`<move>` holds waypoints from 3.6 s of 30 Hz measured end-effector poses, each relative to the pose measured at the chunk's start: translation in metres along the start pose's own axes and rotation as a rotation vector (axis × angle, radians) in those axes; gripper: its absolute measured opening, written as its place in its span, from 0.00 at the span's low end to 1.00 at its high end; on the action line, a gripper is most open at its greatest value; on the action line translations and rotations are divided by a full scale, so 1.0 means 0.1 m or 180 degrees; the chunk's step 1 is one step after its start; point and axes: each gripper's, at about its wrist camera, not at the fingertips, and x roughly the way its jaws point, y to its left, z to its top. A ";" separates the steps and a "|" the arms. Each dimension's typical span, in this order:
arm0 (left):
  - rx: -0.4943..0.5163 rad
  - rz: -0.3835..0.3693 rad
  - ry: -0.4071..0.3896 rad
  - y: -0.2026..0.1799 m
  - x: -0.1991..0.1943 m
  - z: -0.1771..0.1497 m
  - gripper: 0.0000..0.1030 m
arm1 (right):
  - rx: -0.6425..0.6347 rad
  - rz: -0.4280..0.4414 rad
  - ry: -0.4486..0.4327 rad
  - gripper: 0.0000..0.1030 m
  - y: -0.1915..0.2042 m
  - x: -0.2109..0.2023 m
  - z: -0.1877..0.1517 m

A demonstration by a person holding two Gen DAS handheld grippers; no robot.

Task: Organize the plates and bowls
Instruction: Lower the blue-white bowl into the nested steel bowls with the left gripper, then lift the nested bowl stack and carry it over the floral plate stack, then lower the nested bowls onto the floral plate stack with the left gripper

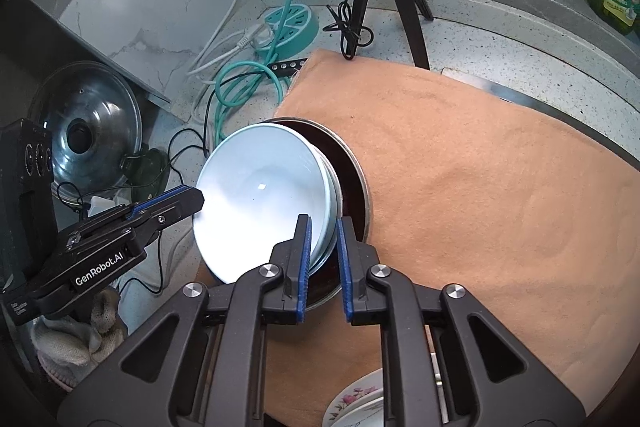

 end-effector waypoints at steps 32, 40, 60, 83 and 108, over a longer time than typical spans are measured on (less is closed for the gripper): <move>-0.0238 -0.0123 0.0218 0.21 0.28 -0.09 0.10 | 0.0518 0.0131 0.0072 0.16 -0.39 0.21 -0.13; -0.0198 -0.0103 0.0212 0.18 0.27 -0.09 0.07 | 0.0496 0.0165 0.0071 0.10 -0.33 0.22 -0.14; -0.0059 -0.0200 0.0135 -0.10 -0.05 -0.33 0.07 | 0.0443 0.0194 -0.0009 0.10 -0.34 -0.21 -0.41; 0.0606 -0.0568 0.0110 -1.07 -0.42 -0.84 0.11 | 0.0802 0.0092 -0.0366 0.10 -0.88 -1.25 -1.38; 0.0908 -0.0651 0.0548 -1.48 -0.13 -1.36 0.11 | 0.1140 -0.0101 -0.0232 0.10 -1.32 -1.33 -2.15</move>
